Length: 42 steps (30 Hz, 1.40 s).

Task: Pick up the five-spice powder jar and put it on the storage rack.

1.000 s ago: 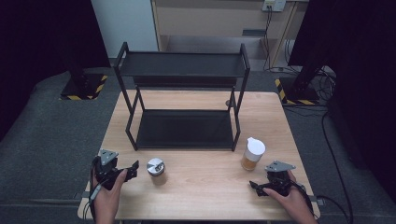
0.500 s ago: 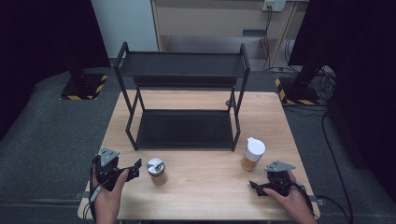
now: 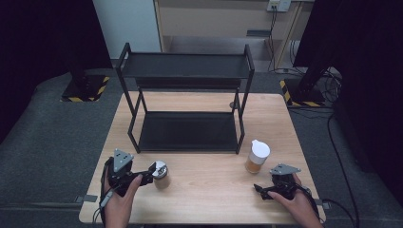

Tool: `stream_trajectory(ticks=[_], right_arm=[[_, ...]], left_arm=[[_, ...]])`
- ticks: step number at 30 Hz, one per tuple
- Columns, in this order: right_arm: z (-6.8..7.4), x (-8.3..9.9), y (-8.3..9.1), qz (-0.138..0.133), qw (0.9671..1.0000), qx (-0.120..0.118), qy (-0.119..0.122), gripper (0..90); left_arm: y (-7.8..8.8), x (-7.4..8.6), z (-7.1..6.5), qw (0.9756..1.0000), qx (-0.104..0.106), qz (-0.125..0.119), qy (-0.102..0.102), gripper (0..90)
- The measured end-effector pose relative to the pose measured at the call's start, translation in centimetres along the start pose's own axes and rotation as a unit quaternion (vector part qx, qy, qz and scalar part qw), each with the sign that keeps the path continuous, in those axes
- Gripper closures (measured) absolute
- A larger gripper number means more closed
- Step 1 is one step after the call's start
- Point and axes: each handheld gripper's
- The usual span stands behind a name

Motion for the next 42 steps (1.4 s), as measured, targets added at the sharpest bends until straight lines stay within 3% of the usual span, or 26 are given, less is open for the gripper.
stream_trajectory(ticks=[13,25,42], right_arm=[[0.0,0.0,0.0,0.0,1.0,0.0,0.0,1.4],[0.0,0.0,0.0,0.001,1.0,0.0,0.0,1.4],[0.0,0.0,0.0,0.001,1.0,0.0,0.0,1.4]], left_arm=[[-1.1,-0.1,-1.7,0.9993,0.024,0.015,-0.023,1.7],[-2.2,-0.1,-2.3,0.9978,0.026,0.042,-0.045,1.2],[-4.1,0.7,-2.1,0.9956,0.032,0.075,-0.045,3.1]])
Point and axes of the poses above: each handheld gripper's, and its own axes: y roughly backward along the jaws, x roughly out of its underside, z roughly to its left, and after that the axes turned 9 degrees about -x, right-handed
